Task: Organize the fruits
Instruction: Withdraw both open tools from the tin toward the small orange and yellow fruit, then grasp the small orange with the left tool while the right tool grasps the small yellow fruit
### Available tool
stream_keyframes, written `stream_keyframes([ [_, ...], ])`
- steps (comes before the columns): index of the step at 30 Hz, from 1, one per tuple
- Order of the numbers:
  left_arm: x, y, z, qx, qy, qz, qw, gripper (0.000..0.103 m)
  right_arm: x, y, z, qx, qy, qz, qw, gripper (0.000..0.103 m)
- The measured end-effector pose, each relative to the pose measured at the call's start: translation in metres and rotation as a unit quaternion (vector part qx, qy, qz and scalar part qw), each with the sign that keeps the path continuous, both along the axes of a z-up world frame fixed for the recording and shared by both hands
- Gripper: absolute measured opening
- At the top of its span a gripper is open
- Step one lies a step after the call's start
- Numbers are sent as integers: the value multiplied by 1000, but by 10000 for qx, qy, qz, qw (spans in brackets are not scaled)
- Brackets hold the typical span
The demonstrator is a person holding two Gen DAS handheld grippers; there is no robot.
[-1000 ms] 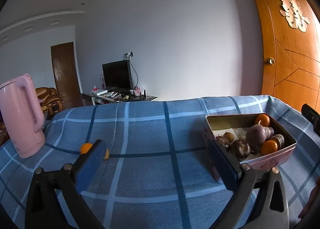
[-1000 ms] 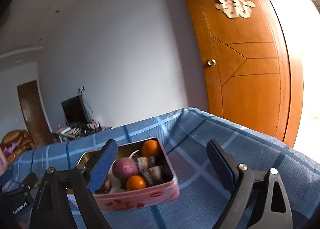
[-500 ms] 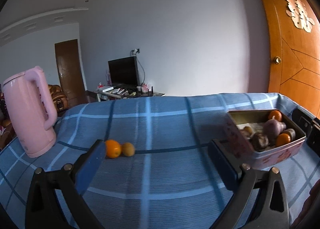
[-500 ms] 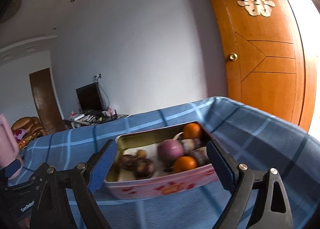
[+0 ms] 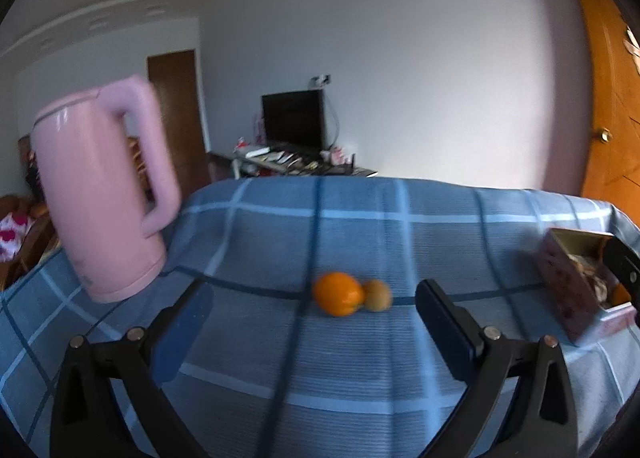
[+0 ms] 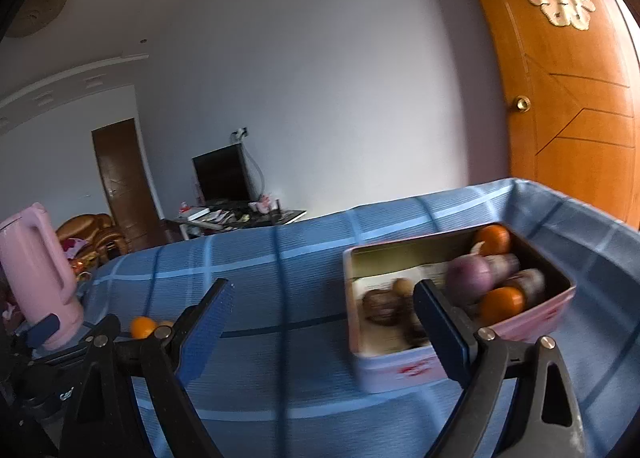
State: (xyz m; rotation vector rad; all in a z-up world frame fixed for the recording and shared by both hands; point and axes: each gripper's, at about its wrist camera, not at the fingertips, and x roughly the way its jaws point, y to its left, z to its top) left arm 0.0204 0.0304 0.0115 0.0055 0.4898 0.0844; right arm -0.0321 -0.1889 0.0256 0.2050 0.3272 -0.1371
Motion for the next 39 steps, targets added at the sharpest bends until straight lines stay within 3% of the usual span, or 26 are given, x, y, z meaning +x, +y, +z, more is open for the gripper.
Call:
stream_keyframes([
  [10,24,39,-4,205,169,260,9993,103,38,59,-7,125,168,496,9986,92],
  [13,34,53,-7,370,327,447,9978,103,53,69,-10,101,383,593,9975,92],
  [16,45,73,-14,185,627,566,9963,103,74,79,-16,123,735,764,9943,91],
  [18,52,84,-19,167,804,695,9942,103,86,85,-20,148,944,956,9908,83],
  [20,55,90,-20,238,884,814,9925,103,102,96,-27,112,1270,1239,9841,63],
  [22,56,93,-22,216,931,811,9921,103,117,107,-36,43,1643,1468,9754,55],
  [28,63,91,-27,345,1030,725,9914,103,142,133,-55,-20,2265,1959,9541,42],
  [31,63,89,-27,419,1042,712,9911,103,148,143,-57,-115,2290,2086,9507,42],
  [35,64,92,-28,348,1130,718,9904,103,156,155,-66,-42,2550,2416,9363,42],
  [39,66,93,-30,345,1184,705,9899,103,158,151,-66,126,2531,2366,9380,40],
])
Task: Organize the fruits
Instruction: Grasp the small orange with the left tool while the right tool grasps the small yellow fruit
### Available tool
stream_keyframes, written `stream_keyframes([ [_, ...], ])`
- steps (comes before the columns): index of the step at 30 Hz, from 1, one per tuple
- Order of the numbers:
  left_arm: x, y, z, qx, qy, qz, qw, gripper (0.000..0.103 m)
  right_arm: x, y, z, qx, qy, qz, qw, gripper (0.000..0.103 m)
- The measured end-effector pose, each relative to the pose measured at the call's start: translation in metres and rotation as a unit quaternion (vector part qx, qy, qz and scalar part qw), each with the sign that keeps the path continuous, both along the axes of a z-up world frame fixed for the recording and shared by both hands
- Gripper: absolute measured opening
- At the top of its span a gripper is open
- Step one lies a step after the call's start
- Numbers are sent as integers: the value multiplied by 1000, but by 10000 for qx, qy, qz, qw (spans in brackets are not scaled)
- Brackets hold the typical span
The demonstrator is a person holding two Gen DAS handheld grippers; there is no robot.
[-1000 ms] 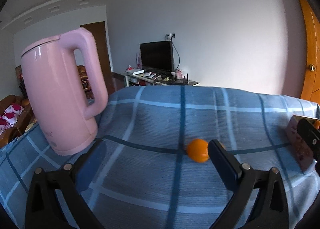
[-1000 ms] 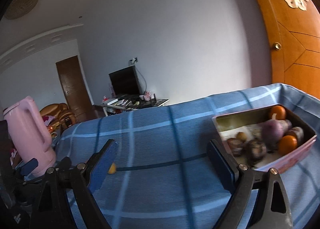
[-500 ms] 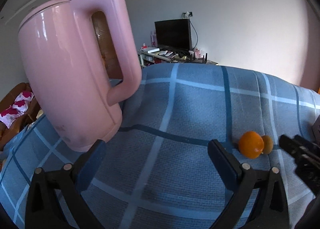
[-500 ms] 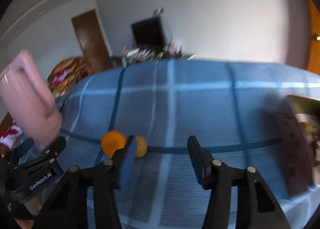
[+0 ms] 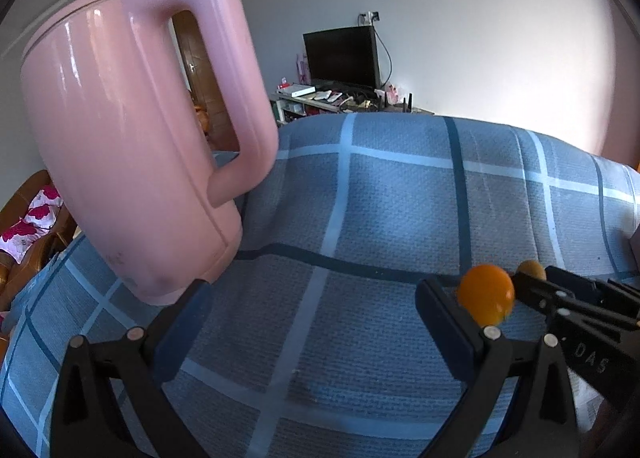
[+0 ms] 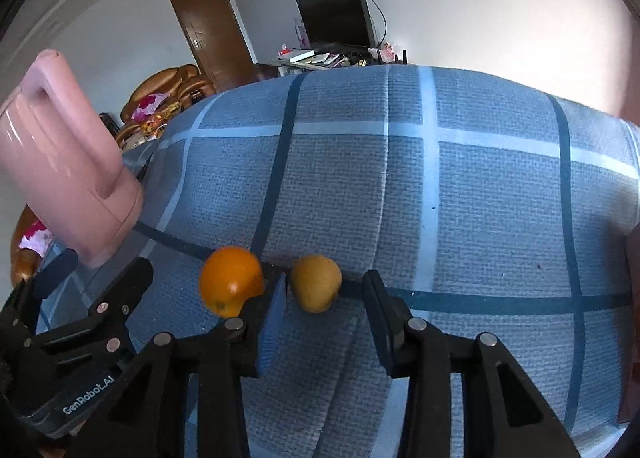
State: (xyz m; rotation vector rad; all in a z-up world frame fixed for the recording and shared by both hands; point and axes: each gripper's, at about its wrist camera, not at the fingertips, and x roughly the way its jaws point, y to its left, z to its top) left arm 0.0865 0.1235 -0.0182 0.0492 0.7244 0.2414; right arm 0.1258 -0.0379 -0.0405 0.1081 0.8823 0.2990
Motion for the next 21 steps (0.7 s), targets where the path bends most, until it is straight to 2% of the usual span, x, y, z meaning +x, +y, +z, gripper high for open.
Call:
stream_keyframes([
  [1,1,1,0,-49,9,-43,10000,103,0,-1,0,18,5,-2,10000,31],
  [2,1,1,-1,-98,15,-76,9999,103,-1,-2,0,93,14,57,9999,28],
  [6,-1,7,1,-196,-76,-116,9997,102,-13,-5,3,7,-84,12,10000,28],
  [8,-5,8,6,-246,-227,-205,9992,102,-27,-13,12,43,-390,-67,9992,28],
  [10,-9,8,10,-529,-350,-419,9971,101,-42,-20,20,41,-694,-183,9974,28],
  [11,-11,7,13,-817,-414,-637,9938,100,-49,-24,24,30,-873,-279,9958,28],
  [14,-12,-5,13,-1210,-448,-1029,9863,97,-71,-36,34,-14,-1267,-519,9906,28],
  [16,-5,-20,8,-1064,-330,-1180,9867,93,-81,-42,37,-22,-1400,-623,9882,28],
  [18,5,-34,0,-850,25,-1236,9887,83,-87,-46,38,-12,-1436,-665,9874,28],
  [20,11,-37,-5,-921,247,-1360,9861,76,-89,-47,37,19,-1383,-659,9882,28],
  [21,12,-36,-8,-991,357,-1344,9853,75,-90,-49,37,40,-1354,-674,9885,28],
])
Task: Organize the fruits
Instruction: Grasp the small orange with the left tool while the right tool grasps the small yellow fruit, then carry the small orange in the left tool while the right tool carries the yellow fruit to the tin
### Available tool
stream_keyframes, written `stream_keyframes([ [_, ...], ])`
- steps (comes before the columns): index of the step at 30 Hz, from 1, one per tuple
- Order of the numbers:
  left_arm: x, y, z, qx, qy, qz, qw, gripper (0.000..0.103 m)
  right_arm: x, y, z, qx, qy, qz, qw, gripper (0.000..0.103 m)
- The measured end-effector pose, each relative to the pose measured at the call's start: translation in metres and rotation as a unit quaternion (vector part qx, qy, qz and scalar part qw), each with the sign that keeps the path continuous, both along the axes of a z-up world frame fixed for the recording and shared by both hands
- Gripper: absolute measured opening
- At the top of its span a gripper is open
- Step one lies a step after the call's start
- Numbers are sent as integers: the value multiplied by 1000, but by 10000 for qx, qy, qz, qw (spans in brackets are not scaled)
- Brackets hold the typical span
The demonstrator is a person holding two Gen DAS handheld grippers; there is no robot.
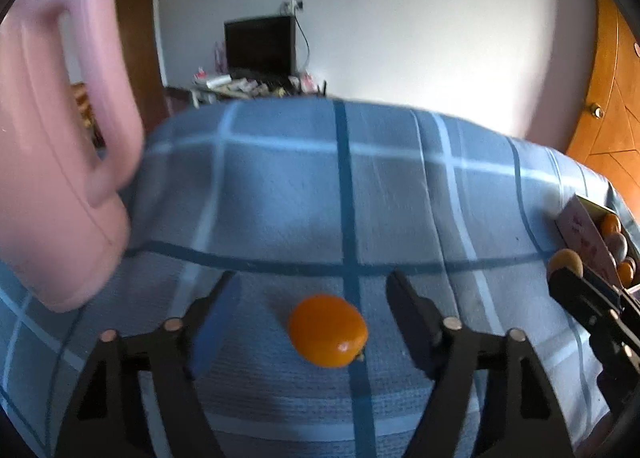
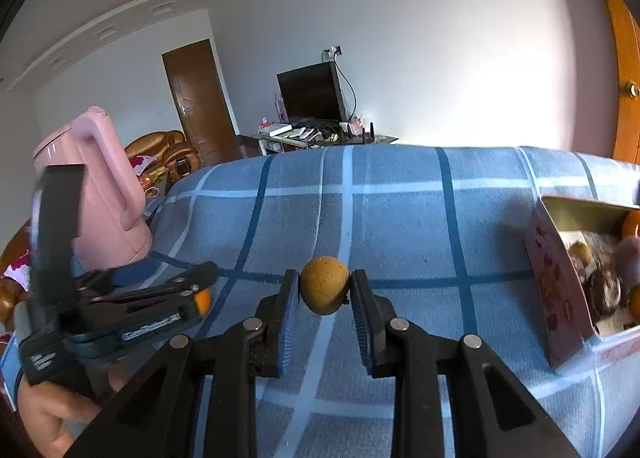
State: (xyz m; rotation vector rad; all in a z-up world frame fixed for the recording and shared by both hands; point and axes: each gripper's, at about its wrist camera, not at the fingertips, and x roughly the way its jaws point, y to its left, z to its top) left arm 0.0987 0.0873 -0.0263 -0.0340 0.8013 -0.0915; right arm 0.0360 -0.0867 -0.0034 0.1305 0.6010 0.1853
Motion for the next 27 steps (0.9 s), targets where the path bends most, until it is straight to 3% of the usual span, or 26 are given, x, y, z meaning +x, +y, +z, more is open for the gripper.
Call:
stream_keyframes([
  [1,1,2,-2,-39,83,30,10000,75,0,-2,0,14,19,-11,10000,28],
  [4,4,13,-12,-451,432,67,9980,60,1,-1,-1,41,85,0,10000,28],
  [8,4,22,-13,-722,427,201,9963,40,-1,-1,-2,16,88,20,10000,28],
  [14,-4,23,-6,-704,179,257,9970,40,-8,3,2,-125,-110,-10,9999,28],
  [17,-17,19,3,-549,-237,326,9977,40,-14,7,6,-287,-338,-29,9990,28],
  [22,-36,18,20,-665,-940,331,9928,40,-25,13,14,-776,-826,-137,9935,28],
  [27,-49,0,32,-503,-1426,248,9882,40,-27,6,17,-792,-940,-132,9923,28],
])
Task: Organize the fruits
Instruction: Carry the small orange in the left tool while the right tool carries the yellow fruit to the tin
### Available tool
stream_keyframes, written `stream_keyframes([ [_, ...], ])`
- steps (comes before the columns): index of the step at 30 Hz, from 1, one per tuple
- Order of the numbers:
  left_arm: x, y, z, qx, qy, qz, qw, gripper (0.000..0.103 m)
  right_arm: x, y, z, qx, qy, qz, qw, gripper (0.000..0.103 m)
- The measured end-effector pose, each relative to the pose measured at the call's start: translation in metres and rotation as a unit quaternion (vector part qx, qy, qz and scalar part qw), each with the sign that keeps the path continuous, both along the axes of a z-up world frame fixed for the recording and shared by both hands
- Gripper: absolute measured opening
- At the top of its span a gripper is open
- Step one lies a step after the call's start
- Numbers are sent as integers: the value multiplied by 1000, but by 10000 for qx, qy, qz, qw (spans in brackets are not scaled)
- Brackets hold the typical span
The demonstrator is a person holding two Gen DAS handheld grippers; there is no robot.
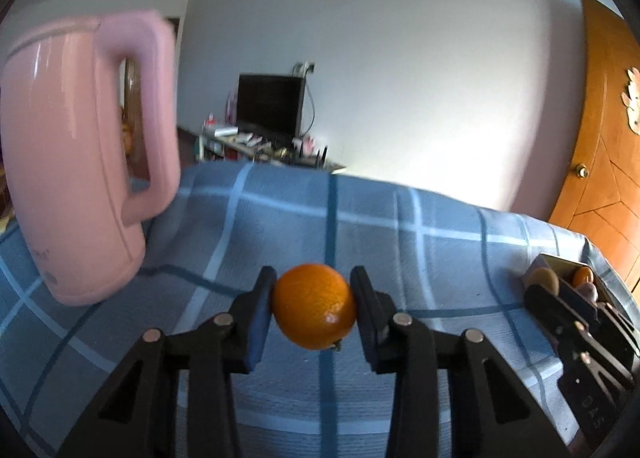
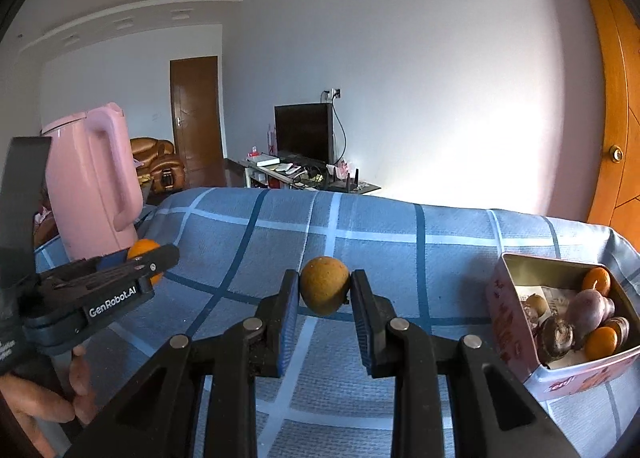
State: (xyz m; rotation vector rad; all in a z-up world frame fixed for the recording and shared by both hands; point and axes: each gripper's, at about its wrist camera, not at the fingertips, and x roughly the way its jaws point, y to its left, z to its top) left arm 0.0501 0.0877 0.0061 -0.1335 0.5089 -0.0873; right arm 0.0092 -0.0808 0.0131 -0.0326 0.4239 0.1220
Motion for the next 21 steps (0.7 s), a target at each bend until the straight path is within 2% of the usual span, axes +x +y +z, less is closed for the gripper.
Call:
stream_keyframes([
  [9,-21,-40,6,155,-216,-295,9992,40,-6,-32,0,124,53,-101,9999,28],
  [21,-37,-108,9,390,-382,-649,9964,40,-23,-82,3,-24,-7,-327,9995,28],
])
